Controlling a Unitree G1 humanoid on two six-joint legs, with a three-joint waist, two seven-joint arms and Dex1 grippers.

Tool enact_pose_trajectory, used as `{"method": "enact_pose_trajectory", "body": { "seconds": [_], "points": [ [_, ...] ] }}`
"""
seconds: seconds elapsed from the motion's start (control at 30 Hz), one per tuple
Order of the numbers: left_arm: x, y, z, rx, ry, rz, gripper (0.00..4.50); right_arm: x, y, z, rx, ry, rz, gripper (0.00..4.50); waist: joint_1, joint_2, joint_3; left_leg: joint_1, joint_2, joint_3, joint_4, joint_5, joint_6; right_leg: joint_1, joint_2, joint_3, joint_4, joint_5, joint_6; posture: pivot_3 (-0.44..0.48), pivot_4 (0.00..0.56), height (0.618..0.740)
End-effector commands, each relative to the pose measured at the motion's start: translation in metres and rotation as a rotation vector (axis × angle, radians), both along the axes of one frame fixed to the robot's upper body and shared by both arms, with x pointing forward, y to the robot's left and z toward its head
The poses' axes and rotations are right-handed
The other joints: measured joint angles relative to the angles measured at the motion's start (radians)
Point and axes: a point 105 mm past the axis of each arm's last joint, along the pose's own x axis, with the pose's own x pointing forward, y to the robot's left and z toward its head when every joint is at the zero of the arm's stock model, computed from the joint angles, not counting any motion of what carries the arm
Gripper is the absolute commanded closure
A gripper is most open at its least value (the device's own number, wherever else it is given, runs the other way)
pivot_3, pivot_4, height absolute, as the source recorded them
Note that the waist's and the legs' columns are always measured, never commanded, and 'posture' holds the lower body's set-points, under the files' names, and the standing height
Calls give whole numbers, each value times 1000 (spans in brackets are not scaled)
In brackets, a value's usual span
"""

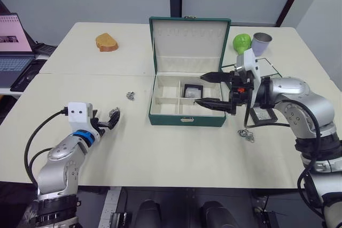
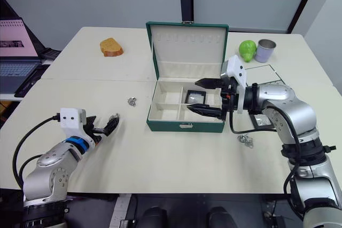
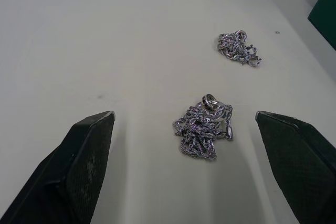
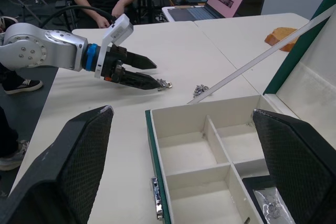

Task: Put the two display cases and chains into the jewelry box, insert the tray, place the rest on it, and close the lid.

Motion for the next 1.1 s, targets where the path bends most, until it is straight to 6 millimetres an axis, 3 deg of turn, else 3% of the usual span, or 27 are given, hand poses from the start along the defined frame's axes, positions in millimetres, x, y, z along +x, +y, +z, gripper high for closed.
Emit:
{"method": "enact_pose_trajectory", "body": {
  "seconds": [0.03,0.2,0.47,0.57,0.97,1.0,1.1],
  "points": [
    [6,-4,4,13,-32,-5,32,-2,1,15,22,-59,10,0,0,0,0,0,0,0,0,0,0,0,0,0,0,0,0,0,150,740],
    [11,-13,-6,24,10,-44,32,-3,2,16,28,-59,13,0,1,0,0,0,0,0,0,0,0,0,0,0,0,0,0,0,150,740],
    [9,-8,-21,42,78,-32,32,-4,-1,16,24,-57,9,0,1,0,0,1,0,0,0,0,0,0,0,0,0,0,0,0,150,740],
    [8,-9,-23,42,93,-36,594,-5,-1,16,28,-55,9,0,1,1,0,1,0,0,0,0,0,1,0,0,0,0,0,0,150,740],
    [7,-8,-27,42,114,-41,4061,-4,-2,20,44,-55,4,0,1,1,0,1,0,0,0,0,0,1,0,0,0,0,0,0,150,740],
    [7,-8,-27,43,114,-41,4273,-4,-2,20,48,-54,5,0,2,1,0,1,0,0,0,0,0,1,0,0,0,0,0,0,150,740],
    [8,-7,-26,46,110,-42,4317,-4,-2,20,51,-52,5,0,2,1,0,1,0,0,0,0,0,1,0,0,0,0,0,0,150,740]
  ]
}}
